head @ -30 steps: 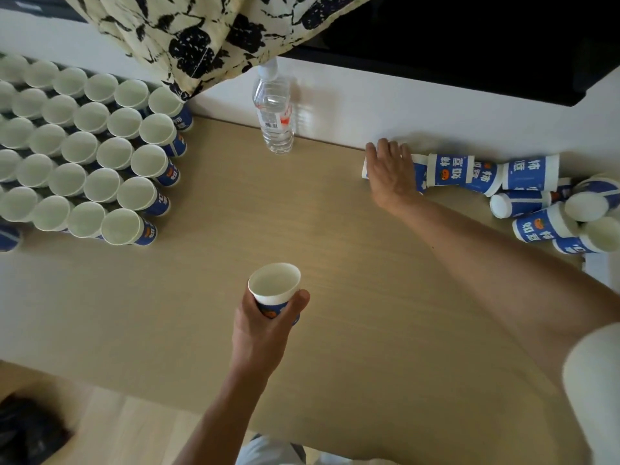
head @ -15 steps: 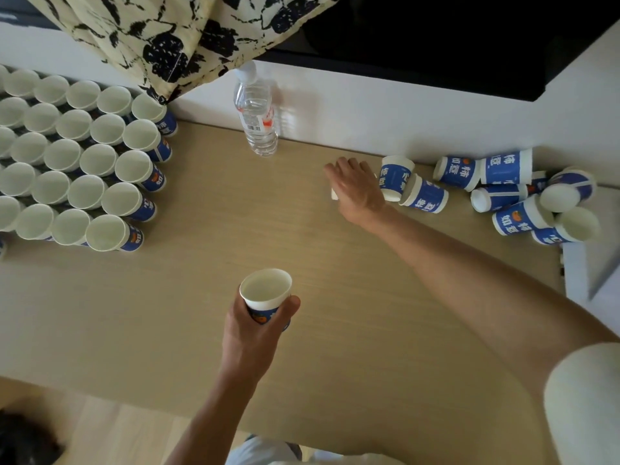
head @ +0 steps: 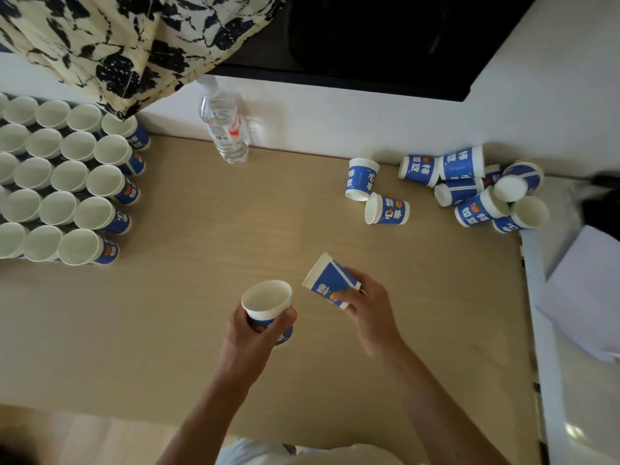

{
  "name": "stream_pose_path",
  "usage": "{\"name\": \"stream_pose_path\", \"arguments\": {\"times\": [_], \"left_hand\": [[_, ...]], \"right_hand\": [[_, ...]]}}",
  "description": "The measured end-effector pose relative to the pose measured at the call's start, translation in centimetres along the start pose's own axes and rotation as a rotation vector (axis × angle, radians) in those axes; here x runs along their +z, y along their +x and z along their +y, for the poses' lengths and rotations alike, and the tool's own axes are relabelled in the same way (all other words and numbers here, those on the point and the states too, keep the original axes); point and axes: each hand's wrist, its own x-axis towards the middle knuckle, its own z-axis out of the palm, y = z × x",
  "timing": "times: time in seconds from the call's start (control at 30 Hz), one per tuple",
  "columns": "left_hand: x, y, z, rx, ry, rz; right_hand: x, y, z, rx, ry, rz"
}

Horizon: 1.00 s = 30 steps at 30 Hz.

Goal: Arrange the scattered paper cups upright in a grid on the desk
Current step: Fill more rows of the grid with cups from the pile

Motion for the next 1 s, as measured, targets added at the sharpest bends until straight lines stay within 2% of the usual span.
{"name": "stream_pose_path", "arguments": {"times": [0.1, 0.23, 0.43, 0.57, 0.7, 0.83, 1.0], "left_hand": [[1.0, -0.8, 0.3, 0.009, -0.081, -0.096], [2.2, -2.3, 0.9, 0.081, -0.08, -0.104], [2.7, -4.1, 1.2, 0.194, 0.043, -0.091], [2.2, -5.3, 1.0, 0.224, 0.021, -0.119], [1.2, -6.5, 0.0, 0.23, 0.007, -0.076], [-1.2, -7.6, -1.6, 0.27, 0.063, -0.007], [-6.7, -10.1, -3.9, 0.323, 0.092, 0.073]], "right_hand": [[-0.4, -2.6, 1.0, 0.015, 0.055, -0.127], [-1.6, -3.6, 0.7, -0.033, -0.074, -0.194], [-3.2, -3.9, -1.0, -0.104, -0.356, -0.354], [-3.7, -4.5, -1.9, -0.139, -0.463, -0.427], [-4.2, -6.2, -1.8, -0.171, -0.472, -0.37], [-3.8, -8.8, 0.0, -0.192, -0.38, -0.245], [0.1, -13.4, 2.3, -0.23, -0.282, -0.117]]}}
